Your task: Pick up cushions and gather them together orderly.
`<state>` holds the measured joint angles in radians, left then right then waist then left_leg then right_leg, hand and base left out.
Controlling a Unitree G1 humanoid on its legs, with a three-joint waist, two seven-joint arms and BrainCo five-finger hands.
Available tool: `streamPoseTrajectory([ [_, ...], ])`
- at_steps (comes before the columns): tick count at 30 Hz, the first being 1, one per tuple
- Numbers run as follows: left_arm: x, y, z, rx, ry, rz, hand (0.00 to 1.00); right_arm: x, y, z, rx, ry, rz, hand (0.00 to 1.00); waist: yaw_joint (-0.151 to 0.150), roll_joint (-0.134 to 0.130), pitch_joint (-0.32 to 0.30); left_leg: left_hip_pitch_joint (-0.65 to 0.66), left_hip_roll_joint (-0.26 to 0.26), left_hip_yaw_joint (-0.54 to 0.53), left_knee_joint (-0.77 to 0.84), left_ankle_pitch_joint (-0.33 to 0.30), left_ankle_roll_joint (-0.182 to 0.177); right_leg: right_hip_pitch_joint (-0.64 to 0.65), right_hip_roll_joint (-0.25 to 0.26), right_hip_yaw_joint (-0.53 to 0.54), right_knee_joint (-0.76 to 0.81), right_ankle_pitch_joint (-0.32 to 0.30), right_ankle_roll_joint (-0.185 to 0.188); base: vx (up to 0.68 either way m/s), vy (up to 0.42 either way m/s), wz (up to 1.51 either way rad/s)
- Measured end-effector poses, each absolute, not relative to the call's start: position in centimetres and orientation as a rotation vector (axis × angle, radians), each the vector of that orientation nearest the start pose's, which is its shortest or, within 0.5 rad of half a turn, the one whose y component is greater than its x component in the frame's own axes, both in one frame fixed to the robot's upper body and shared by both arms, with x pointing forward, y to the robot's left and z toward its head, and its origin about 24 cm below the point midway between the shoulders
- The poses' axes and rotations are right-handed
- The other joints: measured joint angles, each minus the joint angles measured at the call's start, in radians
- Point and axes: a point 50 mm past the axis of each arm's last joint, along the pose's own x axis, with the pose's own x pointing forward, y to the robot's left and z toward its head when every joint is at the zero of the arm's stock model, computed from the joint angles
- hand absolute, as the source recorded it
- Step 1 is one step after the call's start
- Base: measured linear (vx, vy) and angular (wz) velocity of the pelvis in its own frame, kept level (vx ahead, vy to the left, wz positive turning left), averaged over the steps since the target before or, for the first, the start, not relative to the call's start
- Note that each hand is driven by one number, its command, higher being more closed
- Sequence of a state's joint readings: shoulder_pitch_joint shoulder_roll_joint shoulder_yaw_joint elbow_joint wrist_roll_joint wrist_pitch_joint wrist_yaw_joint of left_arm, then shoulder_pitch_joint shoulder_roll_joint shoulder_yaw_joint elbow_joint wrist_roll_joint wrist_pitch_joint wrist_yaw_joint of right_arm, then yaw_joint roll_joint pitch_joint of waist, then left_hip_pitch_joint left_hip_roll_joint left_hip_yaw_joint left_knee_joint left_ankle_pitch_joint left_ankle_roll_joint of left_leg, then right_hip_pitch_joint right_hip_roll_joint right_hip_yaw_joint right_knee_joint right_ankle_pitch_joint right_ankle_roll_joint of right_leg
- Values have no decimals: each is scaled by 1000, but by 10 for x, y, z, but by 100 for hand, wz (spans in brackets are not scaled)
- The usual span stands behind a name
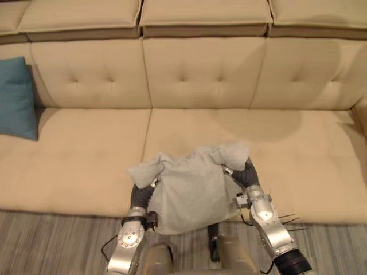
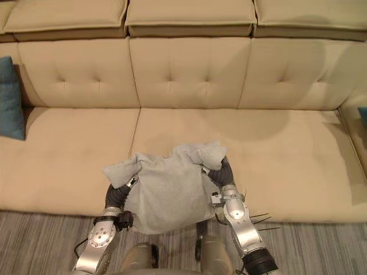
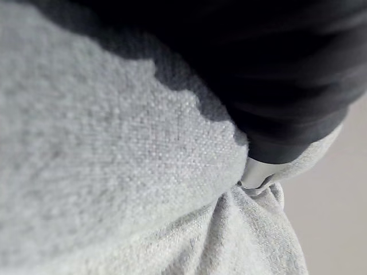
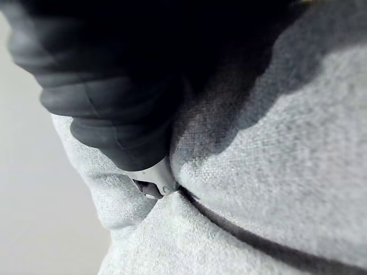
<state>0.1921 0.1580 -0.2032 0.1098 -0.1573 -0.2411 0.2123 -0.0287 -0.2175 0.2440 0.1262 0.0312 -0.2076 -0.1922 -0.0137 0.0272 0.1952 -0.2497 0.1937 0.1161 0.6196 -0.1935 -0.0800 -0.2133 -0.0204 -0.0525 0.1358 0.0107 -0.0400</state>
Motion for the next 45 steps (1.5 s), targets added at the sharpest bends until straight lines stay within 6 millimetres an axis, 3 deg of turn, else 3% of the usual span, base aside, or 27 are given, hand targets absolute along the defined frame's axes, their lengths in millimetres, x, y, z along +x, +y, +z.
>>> streamPoseTrajectory([
  [1, 206, 156, -5, -12, 78, 81, 100, 252, -141, 39, -164, -119, 63, 100, 1, 0, 0, -21, -2, 3, -20, -15, 22, 23, -4, 6, -28, 4, 0, 175, 38, -9],
  [3, 210, 156, -2, -11, 63, 76, 100, 253, -142, 42, -164, -130, 57, 100, 2, 0, 0, -34, -3, 16, -103, -12, 17, 41, -9, 7, -41, 7, -1, 182, 73, -14],
  [4, 212, 155, 0, -12, 54, 73, 100, 254, -143, 42, -164, -131, 50, 100, 1, 9, -4, -16, -1, 33, -244, 30, -15, 46, -6, 11, -41, 7, 0, 113, 102, -21],
  [5, 212, 154, 1, -13, 51, 73, 100, 254, -143, 42, -165, -131, 49, 100, 1, 18, -8, -14, 2, 36, -288, 82, -19, 47, 4, 16, -43, 6, 2, 169, 193, -37],
  [6, 214, 155, 2, -10, 45, 71, 100, 254, -142, 42, -154, -127, 45, 100, 1, 25, -16, -4, 15, 44, -313, 98, -28, 52, 16, 34, -54, 5, 20, 123, 199, -33],
  [7, 218, 157, 6, 9, 28, 66, 100, 254, -139, 42, -136, -129, 38, 100, 0, 13, -17, 11, 1, 58, -342, 101, -24, 48, 2, 51, -56, 20, 41, 110, 209, -26],
  [9, 221, 158, 9, 13, 14, 68, 100, 256, -138, 44, -125, -138, 32, 100, 6, 9, -19, 33, -17, 85, -358, 102, -22, 51, -15, 79, -58, 30, 54, 57, 180, -24],
  [11, 229, 160, 17, 18, -22, 82, 100, 264, -133, 55, -113, -182, 32, 100, 19, 9, -19, 36, -30, 114, -364, 103, -21, 43, -24, 107, -74, 45, 71, 3, 123, -38],
  [14, 259, 163, 51, 48, -164, 115, 100, 290, -121, 93, -88, -319, 16, 100, 30, 8, -18, -26, -34, 134, -365, 114, -3, -33, -32, 135, -75, 75, 75, -111, 65, -24],
  [16, 294, 163, 91, 57, -306, 153, 100, 320, -117, 131, -79, -428, -31, 100, 31, 6, -2, -82, -34, 132, -358, 125, 12, -87, -32, 138, -75, 100, 75, -172, 5, -7],
  [18, 318, 164, 125, 76, -407, 182, 100, 337, -114, 162, -69, -508, -61, 100, 31, 5, 31, -111, -34, 128, -347, 135, 20, -107, -33, 136, -75, 111, 78, -243, -17, 6],
  [19, 339, 166, 163, 97, -510, 224, 100, 349, -111, 195, -52, -589, -100, 100, 29, 0, 51, -163, -34, 116, -332, 136, 20, -147, -33, 136, -74, 118, 85, -298, -37, 7],
  [20, 343, 166, 176, 97, -549, 241, 100, 352, -110, 207, -43, -620, -115, 100, 27, 0, 65, -174, -34, 112, -330, 139, 19, -157, -32, 135, -74, 125, 83, -356, -59, 10],
  [22, 355, 164, 233, 97, -706, 290, 100, 358, -110, 252, -12, -739, -181, 100, 28, -4, 117, -215, -37, 106, -344, 166, 20, -198, -32, 130, -75, 144, 84, -239, -60, 11],
  [23, 357, 163, 244, 97, -733, 302, 100, 359, -111, 261, -10, -760, -195, 100, 28, -4, 127, -222, -37, 105, -347, 174, 20, -206, -32, 128, -76, 147, 84, -208, -74, 10],
  [24, 360, 163, 268, 99, -790, 324, 100, 361, -111, 281, 0, -804, -221, 100, 28, -5, 150, -237, -39, 104, -363, 198, 19, -225, -33, 120, -80, 161, 82, -144, -61, 9],
  [29, 371, 164, 333, 91, -888, 401, 100, 367, -111, 332, 21, -884, -294, 100, 26, -13, 195, -308, -57, 100, -467, 305, 20, -326, -32, 102, -107, 210, 75, -113, -72, 10],
  [30, 372, 164, 339, 91, -891, 405, 100, 368, -112, 337, 18, -887, -298, 100, 26, -13, 200, -316, -58, 98, -477, 313, 18, -338, -31, 99, -108, 214, 75, -76, -73, 12],
  [31, 374, 164, 350, 90, -896, 412, 100, 370, -113, 347, 6, -894, -305, 0, 22, -13, 218, -334, -59, 88, -498, 333, 19, -357, -31, 90, -111, 219, 74, -49, -59, 19],
  [32, 376, 163, 361, 86, -896, 419, 0, 372, -115, 355, -1, -893, -316, 0, 13, -14, 235, -354, -61, 77, -518, 360, 21, -375, -30, 79, -123, 231, 70, -44, -55, 22],
  [38, 381, 179, 366, -46, -831, 468, 0, 378, -118, 375, 53, -863, -318, 0, 2, -15, 265, -418, -61, 65, -533, 378, 22, -432, -28, 66, -138, 245, 68, -14, -20, 7],
  [40, 380, 179, 378, -66, -843, 450, 0, 375, -125, 386, 54, -884, -335, 0, 3, -14, 265, -434, -60, 51, -533, 378, 21, -441, -28, 55, -138, 244, 68, -13, -9, 13],
  [45, 378, 193, 383, -43, -847, 447, 0, 372, -143, 394, 48, -907, -372, 0, 7, -14, 265, -453, -61, 46, -534, 378, 21, -456, -33, 52, -136, 243, 69, -24, 10, 7],
])
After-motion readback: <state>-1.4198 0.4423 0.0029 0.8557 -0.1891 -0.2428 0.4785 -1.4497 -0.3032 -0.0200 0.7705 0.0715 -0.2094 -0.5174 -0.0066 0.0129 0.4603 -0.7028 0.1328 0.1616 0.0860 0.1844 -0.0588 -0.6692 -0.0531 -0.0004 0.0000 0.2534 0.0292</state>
